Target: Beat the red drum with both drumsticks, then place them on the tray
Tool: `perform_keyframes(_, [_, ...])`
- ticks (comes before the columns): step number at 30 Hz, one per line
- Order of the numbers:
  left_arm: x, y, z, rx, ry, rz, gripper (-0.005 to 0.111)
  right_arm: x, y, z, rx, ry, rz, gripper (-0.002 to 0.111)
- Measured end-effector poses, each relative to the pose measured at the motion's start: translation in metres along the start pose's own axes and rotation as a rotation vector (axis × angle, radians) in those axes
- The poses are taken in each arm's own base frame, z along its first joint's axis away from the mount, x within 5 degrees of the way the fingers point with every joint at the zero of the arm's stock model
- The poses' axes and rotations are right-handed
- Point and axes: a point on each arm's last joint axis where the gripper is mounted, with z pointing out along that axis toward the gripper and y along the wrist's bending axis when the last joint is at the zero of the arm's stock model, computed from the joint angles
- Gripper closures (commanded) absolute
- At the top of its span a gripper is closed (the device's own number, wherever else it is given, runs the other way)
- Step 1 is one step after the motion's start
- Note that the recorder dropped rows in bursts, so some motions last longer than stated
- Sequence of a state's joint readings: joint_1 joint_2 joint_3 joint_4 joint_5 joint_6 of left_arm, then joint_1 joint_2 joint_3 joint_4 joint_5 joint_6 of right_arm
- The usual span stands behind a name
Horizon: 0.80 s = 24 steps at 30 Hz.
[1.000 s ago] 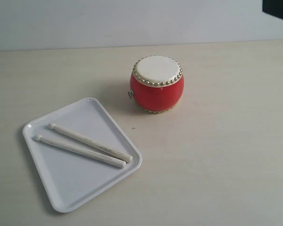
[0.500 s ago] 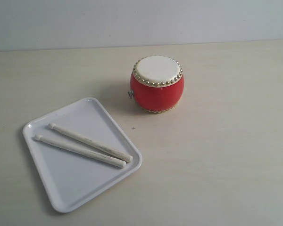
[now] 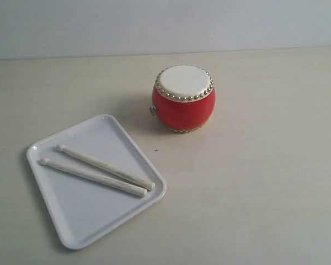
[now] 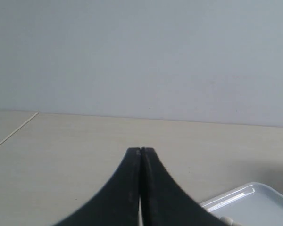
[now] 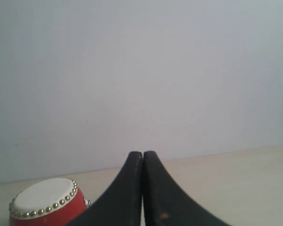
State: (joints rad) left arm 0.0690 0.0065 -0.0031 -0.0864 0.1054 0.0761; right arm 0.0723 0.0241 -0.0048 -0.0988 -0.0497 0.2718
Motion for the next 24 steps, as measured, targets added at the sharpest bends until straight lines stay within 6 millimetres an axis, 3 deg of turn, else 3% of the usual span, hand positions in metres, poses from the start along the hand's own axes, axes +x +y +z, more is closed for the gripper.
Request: perform_keyframes(24, [0.0000,0.0000,0.0000,0.000,0.000,0.000,0.107,0.0048,-0.0014,-0.0017,0.016,0.047,0.061,0.108])
